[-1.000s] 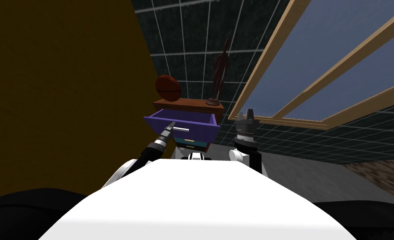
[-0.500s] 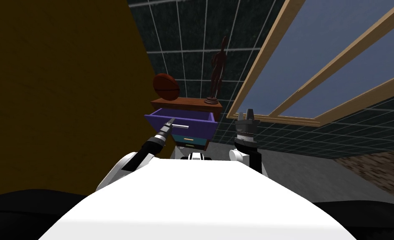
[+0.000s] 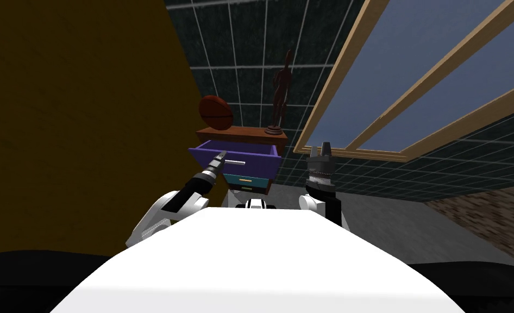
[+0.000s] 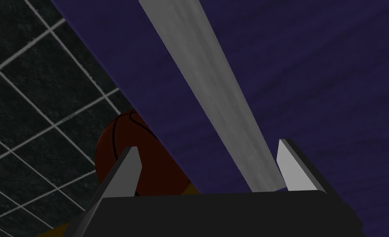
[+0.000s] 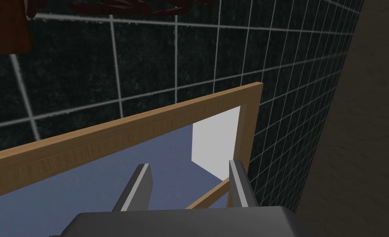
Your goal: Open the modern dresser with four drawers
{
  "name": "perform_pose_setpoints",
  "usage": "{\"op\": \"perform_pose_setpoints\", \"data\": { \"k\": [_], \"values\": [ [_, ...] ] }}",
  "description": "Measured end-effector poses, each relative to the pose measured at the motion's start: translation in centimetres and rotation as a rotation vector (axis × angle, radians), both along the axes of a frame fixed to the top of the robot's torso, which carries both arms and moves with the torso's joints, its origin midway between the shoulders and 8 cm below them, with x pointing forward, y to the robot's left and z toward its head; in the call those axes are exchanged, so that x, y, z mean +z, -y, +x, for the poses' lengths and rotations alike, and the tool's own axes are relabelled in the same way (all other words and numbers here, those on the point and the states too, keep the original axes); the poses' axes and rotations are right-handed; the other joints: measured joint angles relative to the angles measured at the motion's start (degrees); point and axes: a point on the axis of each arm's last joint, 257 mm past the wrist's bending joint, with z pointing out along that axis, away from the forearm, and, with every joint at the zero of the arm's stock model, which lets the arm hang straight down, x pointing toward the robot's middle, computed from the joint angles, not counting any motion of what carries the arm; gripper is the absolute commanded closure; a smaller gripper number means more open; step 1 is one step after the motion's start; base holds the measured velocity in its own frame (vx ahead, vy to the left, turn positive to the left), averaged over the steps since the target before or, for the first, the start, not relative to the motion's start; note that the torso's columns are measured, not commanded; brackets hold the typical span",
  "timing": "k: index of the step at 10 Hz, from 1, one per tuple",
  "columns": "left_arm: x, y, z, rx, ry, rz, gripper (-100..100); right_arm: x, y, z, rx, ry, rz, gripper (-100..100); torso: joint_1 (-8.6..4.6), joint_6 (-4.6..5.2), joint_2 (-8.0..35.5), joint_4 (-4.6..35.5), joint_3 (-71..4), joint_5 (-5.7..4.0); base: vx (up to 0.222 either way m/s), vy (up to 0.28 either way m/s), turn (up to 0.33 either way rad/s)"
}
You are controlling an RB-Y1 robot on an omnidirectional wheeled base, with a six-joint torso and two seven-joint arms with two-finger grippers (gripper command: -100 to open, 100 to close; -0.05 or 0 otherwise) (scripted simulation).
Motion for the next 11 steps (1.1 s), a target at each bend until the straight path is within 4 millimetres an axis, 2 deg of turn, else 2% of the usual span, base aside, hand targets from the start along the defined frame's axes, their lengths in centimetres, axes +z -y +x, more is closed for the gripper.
{"op": "perform_pose_setpoints", "data": {
  "k": [5,6,11],
  "values": [
    [0.7,-0.7,1.4,0.024,-0.024,-0.003,-100,0.0,0.0,0.0,0.000,0.000,0.000,0,-0.17,-0.03,0.4,0.3,0.2,-0.17,-0.034,-0.005,-0.028],
    [0.5,-0.8,1.4,0.026,-0.029,-0.003,0,0.0,0.0,0.0,0.000,0.000,0.000,0,-0.16,-0.02,0.3,0.2,0.2,-0.11,0.000,0.000,0.000],
    [-0.2,-0.9,1.4,0.032,-0.046,-0.003,0,0.0,0.0,0.0,0.000,0.000,0.000,0,0.00,0.02,-0.1,-0.1,0.0,0.05,0.000,0.000,0.000]
  ]
}}
